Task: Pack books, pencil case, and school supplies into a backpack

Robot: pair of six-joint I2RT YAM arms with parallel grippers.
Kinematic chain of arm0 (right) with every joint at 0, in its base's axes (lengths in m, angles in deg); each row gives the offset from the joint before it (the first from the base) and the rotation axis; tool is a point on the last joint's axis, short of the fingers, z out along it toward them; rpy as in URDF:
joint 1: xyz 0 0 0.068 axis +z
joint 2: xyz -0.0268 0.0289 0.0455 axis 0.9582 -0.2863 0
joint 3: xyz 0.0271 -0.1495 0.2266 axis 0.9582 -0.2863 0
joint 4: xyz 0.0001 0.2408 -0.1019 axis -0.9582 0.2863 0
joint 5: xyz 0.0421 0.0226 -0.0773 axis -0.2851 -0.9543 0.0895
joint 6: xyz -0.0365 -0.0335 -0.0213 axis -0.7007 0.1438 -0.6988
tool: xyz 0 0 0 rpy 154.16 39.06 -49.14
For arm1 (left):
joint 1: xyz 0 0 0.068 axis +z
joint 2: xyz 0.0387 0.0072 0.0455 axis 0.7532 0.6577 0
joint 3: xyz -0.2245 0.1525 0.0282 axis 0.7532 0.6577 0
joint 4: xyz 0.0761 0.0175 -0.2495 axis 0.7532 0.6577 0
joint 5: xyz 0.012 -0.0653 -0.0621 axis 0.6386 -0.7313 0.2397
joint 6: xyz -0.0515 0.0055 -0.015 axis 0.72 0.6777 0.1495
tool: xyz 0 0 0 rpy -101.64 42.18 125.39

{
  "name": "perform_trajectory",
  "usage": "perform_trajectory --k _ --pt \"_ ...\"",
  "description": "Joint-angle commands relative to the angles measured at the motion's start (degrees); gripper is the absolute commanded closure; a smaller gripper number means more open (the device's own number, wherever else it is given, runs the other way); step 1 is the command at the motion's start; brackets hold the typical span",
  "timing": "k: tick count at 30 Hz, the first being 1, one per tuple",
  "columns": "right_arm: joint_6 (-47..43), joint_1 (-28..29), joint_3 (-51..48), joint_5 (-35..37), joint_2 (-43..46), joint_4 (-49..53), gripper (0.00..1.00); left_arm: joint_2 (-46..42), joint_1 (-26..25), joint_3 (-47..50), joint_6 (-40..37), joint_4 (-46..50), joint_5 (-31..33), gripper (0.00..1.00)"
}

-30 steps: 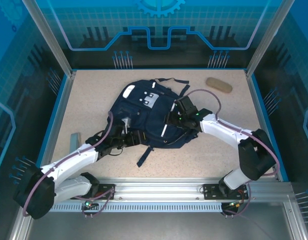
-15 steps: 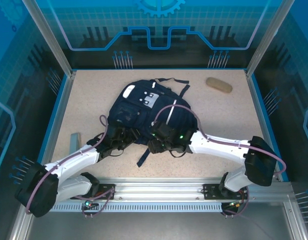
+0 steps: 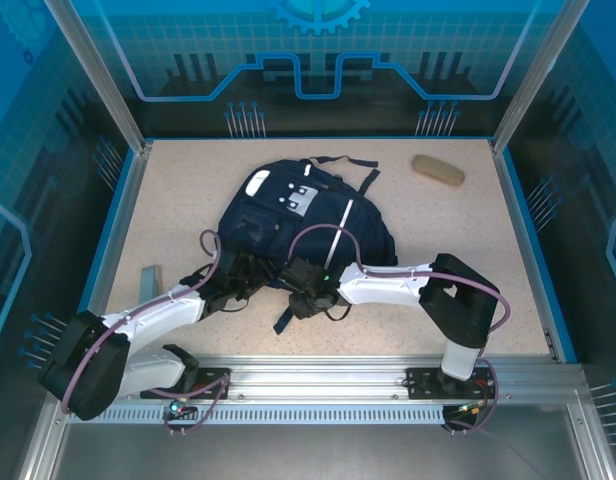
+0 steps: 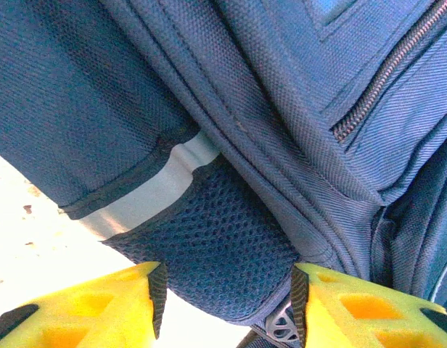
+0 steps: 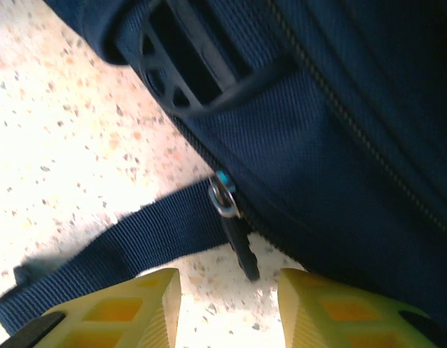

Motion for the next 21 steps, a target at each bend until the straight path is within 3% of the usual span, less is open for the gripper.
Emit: perform_trajectory --k 1,15,21 --pt "0.18 -0.54 2.53 2.2 -1.96 -0.07 0.6 0.7 0.57 -0.68 0.15 0.1 1.27 0.5" --pt "0.44 -1.1 5.08 3.61 -5.6 0.47 0.78 3.08 0.56 0.07 0.86 -2.4 -0.1 0.53" --pt "0.18 -1.27 4.83 3.84 -4.15 0.77 0.93 5.19 0.56 0.46 1.48 -5.17 -0.33 0.53"
